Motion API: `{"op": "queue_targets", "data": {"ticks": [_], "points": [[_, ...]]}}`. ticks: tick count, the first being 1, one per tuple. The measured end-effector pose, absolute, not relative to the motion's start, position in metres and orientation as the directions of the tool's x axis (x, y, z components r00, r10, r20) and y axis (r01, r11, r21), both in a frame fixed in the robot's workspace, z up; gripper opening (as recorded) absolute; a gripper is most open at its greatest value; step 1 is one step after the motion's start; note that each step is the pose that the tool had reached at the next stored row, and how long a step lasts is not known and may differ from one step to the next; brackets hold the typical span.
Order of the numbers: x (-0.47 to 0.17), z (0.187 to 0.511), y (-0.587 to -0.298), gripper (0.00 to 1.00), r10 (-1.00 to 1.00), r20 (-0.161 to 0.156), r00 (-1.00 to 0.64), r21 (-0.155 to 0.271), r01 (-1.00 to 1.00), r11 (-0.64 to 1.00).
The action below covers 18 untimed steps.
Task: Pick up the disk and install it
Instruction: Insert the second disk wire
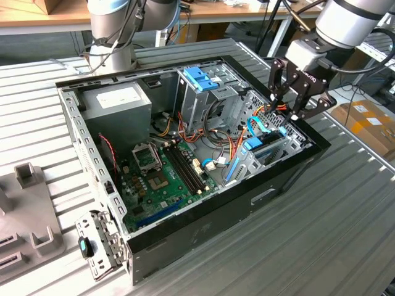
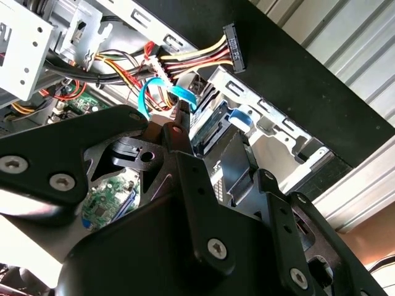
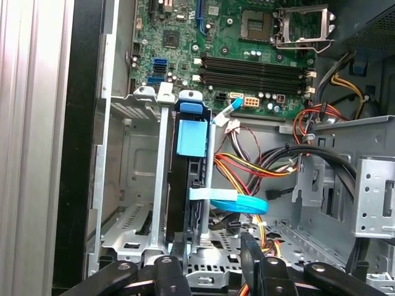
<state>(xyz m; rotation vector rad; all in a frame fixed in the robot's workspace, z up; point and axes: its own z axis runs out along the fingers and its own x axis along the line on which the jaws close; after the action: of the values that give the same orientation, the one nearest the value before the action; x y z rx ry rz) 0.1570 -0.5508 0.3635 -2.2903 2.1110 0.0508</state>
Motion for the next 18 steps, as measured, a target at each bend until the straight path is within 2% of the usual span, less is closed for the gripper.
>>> {"op": "queue_targets", "data": {"ticks": [18], "points": [[0.192, 0.364, -0.551, 0.48, -0.995, -0.042, 0.094, 0.003, -0.996, -0.094]]}}
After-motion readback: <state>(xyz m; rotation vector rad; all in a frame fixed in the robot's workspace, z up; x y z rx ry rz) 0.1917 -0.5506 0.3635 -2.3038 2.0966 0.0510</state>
